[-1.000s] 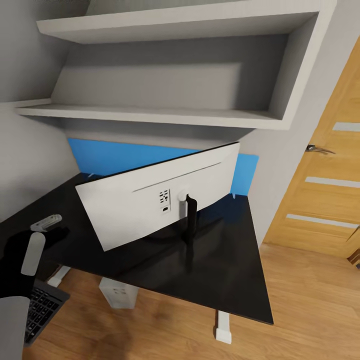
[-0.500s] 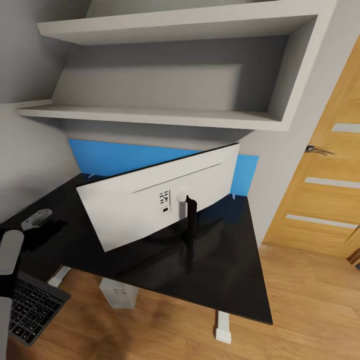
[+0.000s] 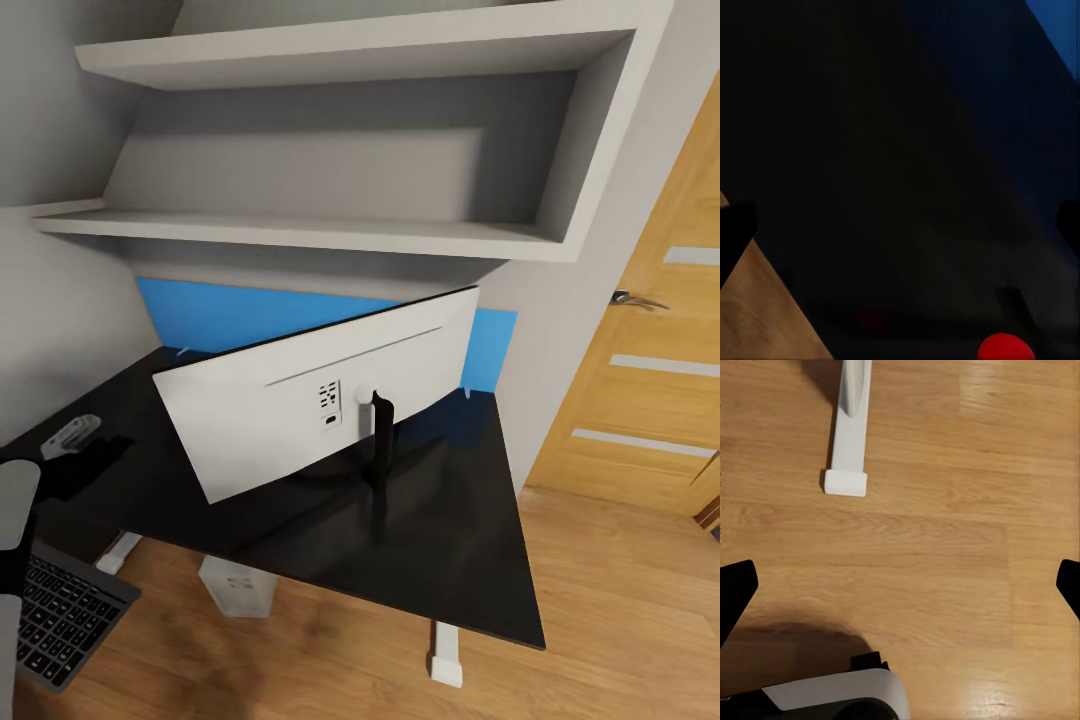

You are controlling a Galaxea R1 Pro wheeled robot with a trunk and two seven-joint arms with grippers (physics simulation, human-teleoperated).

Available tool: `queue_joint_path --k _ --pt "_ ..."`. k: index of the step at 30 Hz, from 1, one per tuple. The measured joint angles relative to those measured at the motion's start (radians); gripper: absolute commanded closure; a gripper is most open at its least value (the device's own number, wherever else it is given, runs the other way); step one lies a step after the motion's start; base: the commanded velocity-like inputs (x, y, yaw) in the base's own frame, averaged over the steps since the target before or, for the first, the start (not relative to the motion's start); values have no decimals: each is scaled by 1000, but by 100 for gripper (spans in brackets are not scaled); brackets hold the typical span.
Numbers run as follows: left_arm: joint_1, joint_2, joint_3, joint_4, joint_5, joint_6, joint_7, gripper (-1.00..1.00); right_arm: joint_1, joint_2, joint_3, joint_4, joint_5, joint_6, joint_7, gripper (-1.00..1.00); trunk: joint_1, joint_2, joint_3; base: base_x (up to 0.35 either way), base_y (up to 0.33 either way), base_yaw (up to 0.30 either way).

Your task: In the bedroom, organize the workspace by keeping the computer under the desk, ensuring the monitor is on the desk, placing the keyboard on the desk next to the monitor, placing the mouse on the desk next to the keyboard, moving the folder from the swivel chair onto the desk next to the mouse, stacking the notebook on top of the folder with the pen on top of the notebook, and positioning the swivel chair next to the desk.

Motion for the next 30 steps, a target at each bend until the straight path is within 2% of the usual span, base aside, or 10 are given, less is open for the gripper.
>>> queue_joint_path --k 10,24,30 --pt "0 -8 1 0 14 -1 0 -100 0 0 0 0 0 0 0 -100 0 0 0 34 -13 0" --pt "0 -11 1 3 17 -2 0 -100 0 1 0 1 0 0 0 -100 0 0 0 235 -105 0" --pt "0 -13 1 10 19 -3 1 -100 0 1 0 1 0 0 0 -100 0 0 0 108 -51 0"
